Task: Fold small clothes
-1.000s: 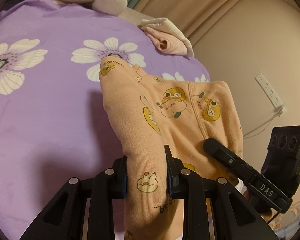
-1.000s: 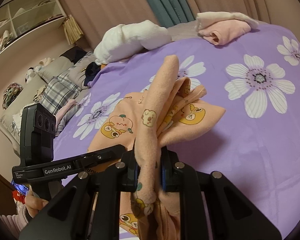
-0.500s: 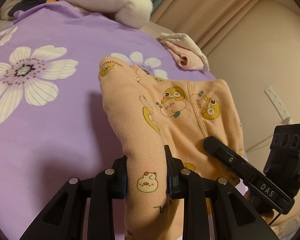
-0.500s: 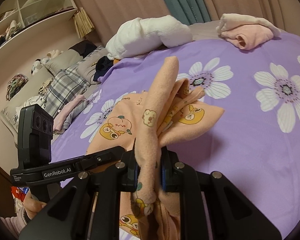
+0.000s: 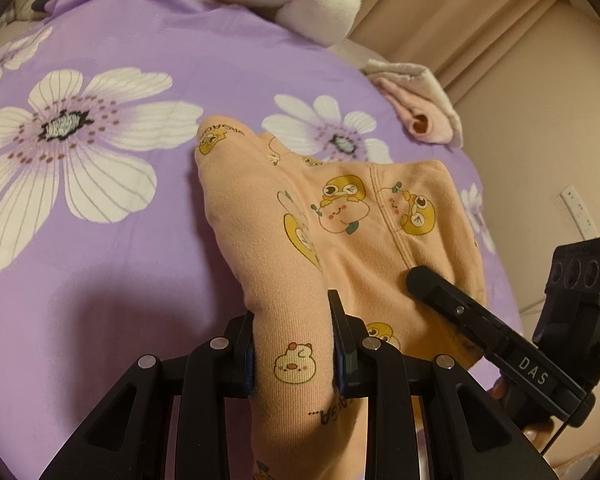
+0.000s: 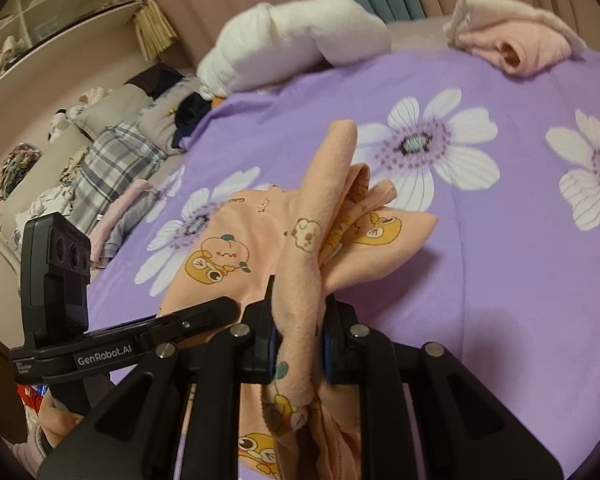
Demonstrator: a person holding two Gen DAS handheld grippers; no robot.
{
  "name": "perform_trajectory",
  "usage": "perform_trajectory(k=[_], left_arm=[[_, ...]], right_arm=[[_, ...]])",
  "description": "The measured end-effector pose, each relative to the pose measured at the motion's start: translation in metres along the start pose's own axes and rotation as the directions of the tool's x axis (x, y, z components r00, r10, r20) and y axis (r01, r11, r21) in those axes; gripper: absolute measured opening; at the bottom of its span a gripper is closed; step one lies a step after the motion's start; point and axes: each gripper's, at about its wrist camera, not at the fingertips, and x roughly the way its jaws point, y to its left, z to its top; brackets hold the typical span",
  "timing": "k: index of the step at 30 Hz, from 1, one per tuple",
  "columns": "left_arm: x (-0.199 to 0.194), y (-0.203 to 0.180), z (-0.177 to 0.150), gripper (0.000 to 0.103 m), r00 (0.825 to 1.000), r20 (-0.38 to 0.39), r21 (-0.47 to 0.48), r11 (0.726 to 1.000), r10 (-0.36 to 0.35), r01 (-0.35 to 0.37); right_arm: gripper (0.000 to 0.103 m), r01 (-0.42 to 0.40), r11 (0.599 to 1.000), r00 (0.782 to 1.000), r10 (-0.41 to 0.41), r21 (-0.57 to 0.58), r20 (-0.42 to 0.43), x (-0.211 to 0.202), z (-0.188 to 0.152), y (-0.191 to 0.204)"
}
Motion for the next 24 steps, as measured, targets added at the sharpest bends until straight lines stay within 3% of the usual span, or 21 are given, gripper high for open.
perform_trajectory(k=[15, 19, 24], left_arm=[[0.006, 0.007, -0.002, 0.031, 1.0, -0.003, -0.006, 1.0, 0.002, -0.002], [-0.002, 0.007, -0.005, 0.037, 0.999, 0.006, -0.003, 0.999, 0.034, -0.034], [-0.024, 0.008, -0.01, 0.039, 0.995, 0.042, 0.029, 0.996, 0.087, -0.088]], right_arm=[[0.025, -0.004, 0.985, 0.999, 0.012, 0.173, -0.043, 0.008, -0.014, -0.036], [0.044, 0.017, 0.97, 0.999, -0.008, 0.243, -0.04, 0.003, -0.016, -0.048], [0.045, 0.076, 0.949, 0.997, -0.069, 0.305, -0.033, -0.015, -0.019, -0.066]])
